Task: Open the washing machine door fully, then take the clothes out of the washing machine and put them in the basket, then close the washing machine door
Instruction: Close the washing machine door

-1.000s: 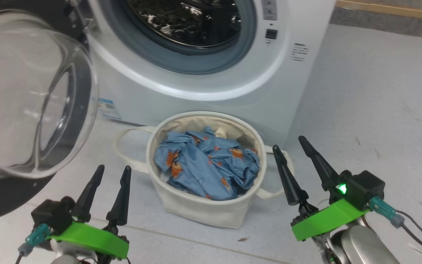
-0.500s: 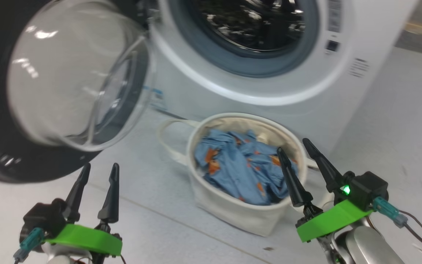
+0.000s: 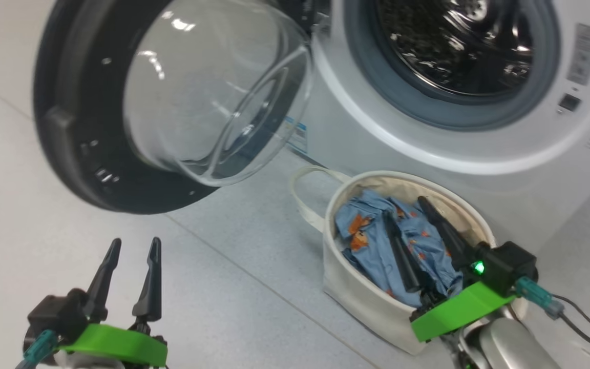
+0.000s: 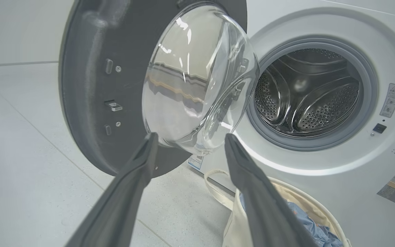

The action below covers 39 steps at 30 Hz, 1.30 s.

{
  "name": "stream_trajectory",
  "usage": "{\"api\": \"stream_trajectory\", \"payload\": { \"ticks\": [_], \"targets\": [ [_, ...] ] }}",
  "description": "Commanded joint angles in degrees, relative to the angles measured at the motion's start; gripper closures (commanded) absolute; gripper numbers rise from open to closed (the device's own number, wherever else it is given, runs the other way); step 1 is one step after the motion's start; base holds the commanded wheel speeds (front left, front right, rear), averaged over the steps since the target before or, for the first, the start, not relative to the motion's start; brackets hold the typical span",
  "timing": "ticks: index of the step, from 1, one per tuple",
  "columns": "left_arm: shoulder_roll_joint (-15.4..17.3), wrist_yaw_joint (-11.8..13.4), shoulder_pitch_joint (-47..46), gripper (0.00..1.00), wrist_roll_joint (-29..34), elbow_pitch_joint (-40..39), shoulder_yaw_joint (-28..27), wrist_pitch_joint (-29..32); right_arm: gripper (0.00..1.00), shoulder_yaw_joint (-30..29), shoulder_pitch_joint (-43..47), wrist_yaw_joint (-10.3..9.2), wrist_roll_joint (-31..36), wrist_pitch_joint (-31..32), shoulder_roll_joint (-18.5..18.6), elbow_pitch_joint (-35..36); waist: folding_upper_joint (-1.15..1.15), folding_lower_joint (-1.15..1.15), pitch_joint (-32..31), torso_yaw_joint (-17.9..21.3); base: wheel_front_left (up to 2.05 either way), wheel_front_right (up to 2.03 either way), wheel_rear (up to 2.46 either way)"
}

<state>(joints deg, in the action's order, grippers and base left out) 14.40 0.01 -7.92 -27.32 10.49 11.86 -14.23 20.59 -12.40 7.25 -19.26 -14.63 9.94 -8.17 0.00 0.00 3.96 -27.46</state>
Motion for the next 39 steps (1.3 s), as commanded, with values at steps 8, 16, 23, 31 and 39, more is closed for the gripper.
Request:
{"api": "stream_trajectory", "payload": {
  "ticks": [8, 16, 23, 31, 39],
  "targets": [
    [0.33, 1.68, 0.92, 0.0, -0.19, -4.22, -4.3, -0.69, 0.0, 3.72, -2.33, 0.24, -1.27, 0.93, 0.82, 1.48, 0.0, 0.0, 0.3, -1.86, 0.0, 0.0, 0.0],
    [0.38, 1.55, 1.39, 0.0, -1.12, -5.25, -4.85, -0.45, 0.0, 4.07, -2.74, 0.24, -1.93, 0.58, 0.59, 0.44, 0.0, 0.0, 0.09, -1.84, 0.0, 0.0, 0.0],
    [2.75, 0.96, -2.51, 1.0, -6.19, -9.33, -9.48, 2.43, 0.0, 2.82, -1.4, 0.24, -1.72, 0.27, 0.24, 0.19, 0.0, 0.0, -0.47, -1.59, 0.0, 0.0, 0.0],
    [6.82, 2.79, -15.65, 1.0, -23.55, -5.14, -23.03, 12.44, 0.0, 2.19, -0.61, 0.24, -1.71, 0.13, 0.12, -0.02, 0.0, 0.0, -0.6, -1.23, 0.0, 0.0, 0.0],
    [10.59, 3.36, -29.76, 1.0, -34.1, 13.52, -27.95, 21.69, 0.0, 1.93, -0.01, 0.24, -1.22, 0.44, 0.36, 0.37, 0.0, 0.0, -1.01, 1.2, 0.0, 0.0, 0.0]
  ]
}}
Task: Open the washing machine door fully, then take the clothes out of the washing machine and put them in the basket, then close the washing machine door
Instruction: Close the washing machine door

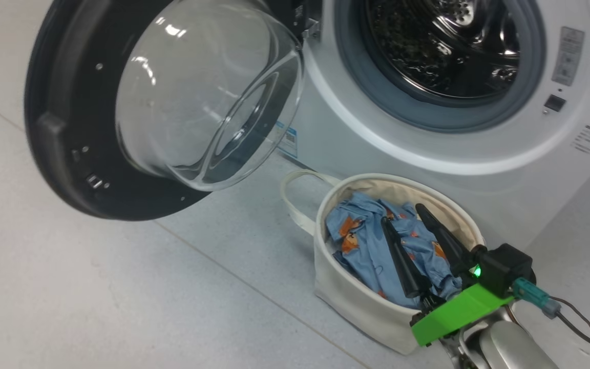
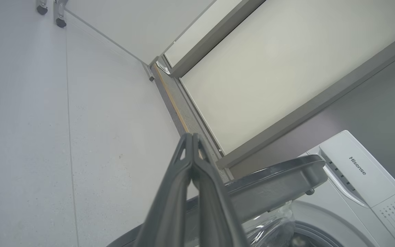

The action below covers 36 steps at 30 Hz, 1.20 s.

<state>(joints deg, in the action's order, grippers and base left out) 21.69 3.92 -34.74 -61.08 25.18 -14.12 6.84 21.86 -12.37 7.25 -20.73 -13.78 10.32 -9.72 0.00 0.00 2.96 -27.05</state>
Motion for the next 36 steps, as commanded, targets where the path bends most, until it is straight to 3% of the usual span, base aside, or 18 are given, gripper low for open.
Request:
{"api": "stream_trajectory", "payload": {
  "ticks": [1, 12, 20, 27, 36],
  "targets": [
    [3.61, -0.82, -4.12, 1.0, -1.08, 1.02, -1.88, 1.84, 0.0, 0.66, 0.0, 0.24, 0.34, -0.24, 0.05, 2.07, 0.0, 0.0, 0.02, 1.35, 0.0, 0.0, 0.0],
    [7.18, -5.0, -13.44, 1.0, -7.09, 17.59, -2.73, 10.57, 0.0, 0.92, 0.17, 0.24, 1.04, 1.87, 1.26, 4.5, 0.0, 0.0, 0.91, 7.57, 0.0, 0.0, 0.0],
    [6.34, -7.77, -15.38, 1.0, -9.26, 23.43, -0.41, 18.9, 0.0, 0.83, 0.53, 0.24, 0.79, 2.21, 1.78, 5.16, 0.0, 0.0, 0.74, 8.77, 0.0, 0.0, 0.0],
    [2.76, -9.73, -14.24, 1.0, -9.01, 20.38, 4.25, 25.23, 0.0, 0.38, 1.17, 0.24, 0.52, 1.62, 1.28, 4.72, 0.0, 0.0, -0.19, 7.29, 0.0, 0.0, 0.0],
    [-3.66, -10.21, -6.95, 1.0, -6.31, 5.64, 10.99, 27.41, 0.0, 0.15, 1.2, 0.24, 0.4, 0.45, -0.18, 3.93, 0.0, 0.0, -0.73, 9.16, 0.0, 0.0, 0.0]
  ]
}}
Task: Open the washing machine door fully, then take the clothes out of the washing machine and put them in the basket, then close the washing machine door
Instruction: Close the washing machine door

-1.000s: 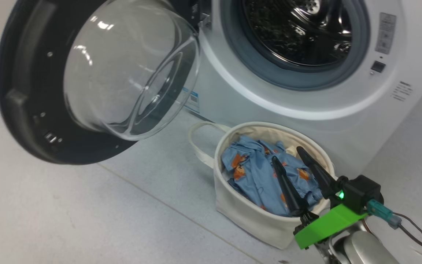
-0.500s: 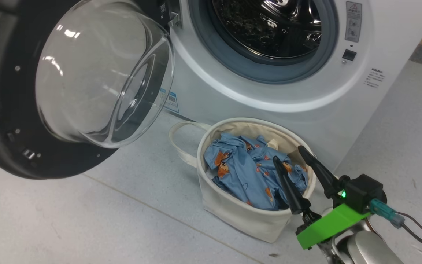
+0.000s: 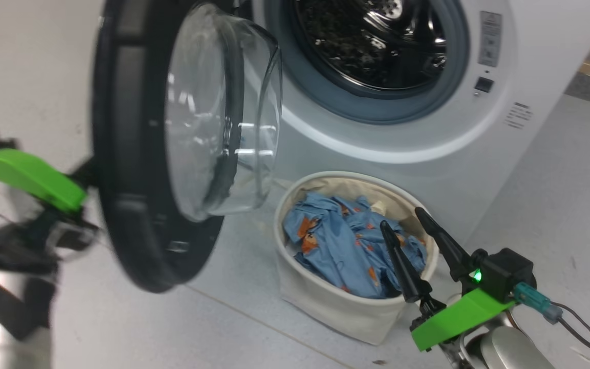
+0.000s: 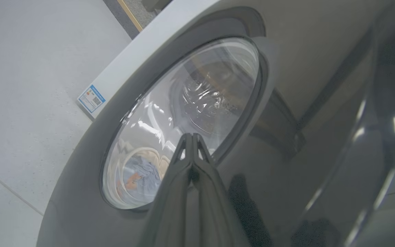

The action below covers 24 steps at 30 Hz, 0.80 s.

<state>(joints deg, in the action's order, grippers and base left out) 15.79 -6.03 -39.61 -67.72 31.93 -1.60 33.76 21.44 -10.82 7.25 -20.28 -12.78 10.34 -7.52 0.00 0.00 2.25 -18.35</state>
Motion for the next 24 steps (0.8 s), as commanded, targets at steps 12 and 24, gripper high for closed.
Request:
{"api": "stream_trajectory", "payload": {
  "ticks": [12, 24],
  "targets": [
    [-9.14, 6.33, 12.68, 1.0, 5.3, -34.0, 7.37, -2.79, 0.0, -1.02, -0.43, 0.24, 0.42, -1.59, -2.01, 0.95, 0.0, 0.0, 0.4, 8.24, 0.0, 0.0, 0.0],
    [-4.66, 4.54, 19.72, 0.0, 11.24, -39.59, 3.1, -10.58, 0.0, -1.86, -0.77, 0.24, 0.42, -2.1, -2.99, 0.64, 0.0, 0.0, 1.0, 10.86, 0.0, 0.0, 0.0]
  ]
}}
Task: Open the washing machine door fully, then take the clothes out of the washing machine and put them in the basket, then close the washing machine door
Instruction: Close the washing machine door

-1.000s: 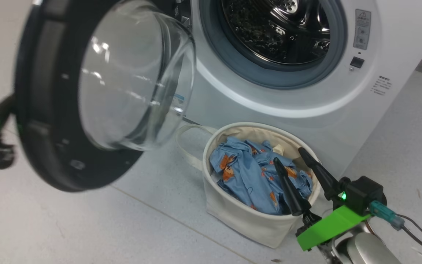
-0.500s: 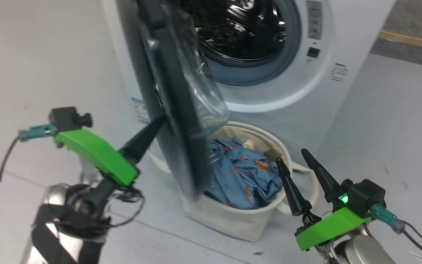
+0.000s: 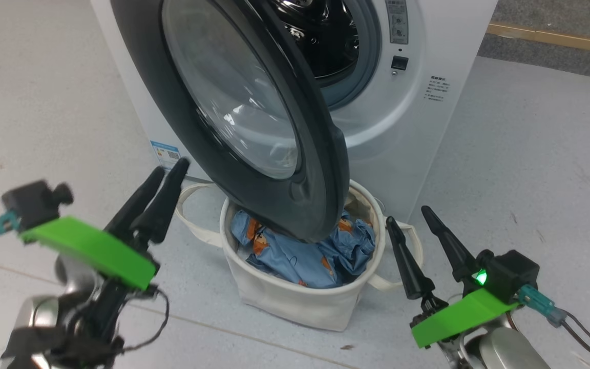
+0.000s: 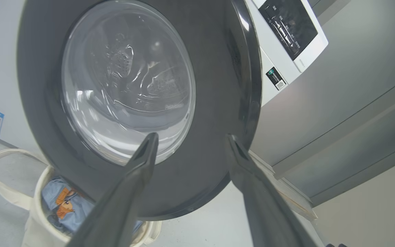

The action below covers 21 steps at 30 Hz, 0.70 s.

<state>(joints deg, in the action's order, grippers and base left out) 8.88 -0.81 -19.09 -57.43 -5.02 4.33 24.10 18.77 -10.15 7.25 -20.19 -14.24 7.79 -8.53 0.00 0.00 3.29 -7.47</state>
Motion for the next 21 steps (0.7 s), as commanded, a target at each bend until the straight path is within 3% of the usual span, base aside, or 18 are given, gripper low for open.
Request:
{"api": "stream_trajectory", "payload": {
  "ticks": [1, 11, 16, 21],
  "targets": [
    [2.58, -1.1, 0.1, 0.0, 1.64, -2.97, -2.94, -1.68, 0.0, 0.8, -1.48, 0.24, 0.35, -0.66, -0.46, 1.64, 0.0, 0.0, -0.06, -0.07, 0.0, 0.0, 0.0],
    [6.29, -5.48, 7.62, 0.0, 16.27, -0.95, 0.44, -16.44, 0.0, 0.99, -1.97, 0.24, 0.45, -0.74, -0.38, 2.02, 0.0, 0.0, 0.48, 0.1, 0.0, 0.0, 0.0],
    [8.78, -6.23, 9.04, 0.0, 24.37, 3.83, 3.91, -26.1, 0.0, 0.83, -2.15, 0.24, 0.78, -0.74, -0.18, 2.63, 0.0, 0.0, 0.56, 1.31, 0.0, 0.0, 0.0],
    [9.99, -6.48, 8.93, 0.0, 27.3, 6.79, 6.78, -31.19, 0.0, 0.27, -2.13, 0.24, 1.12, -0.75, 0.18, 3.34, 0.0, 0.0, 0.35, 2.2, 0.0, 0.0, 0.0]
  ]
}}
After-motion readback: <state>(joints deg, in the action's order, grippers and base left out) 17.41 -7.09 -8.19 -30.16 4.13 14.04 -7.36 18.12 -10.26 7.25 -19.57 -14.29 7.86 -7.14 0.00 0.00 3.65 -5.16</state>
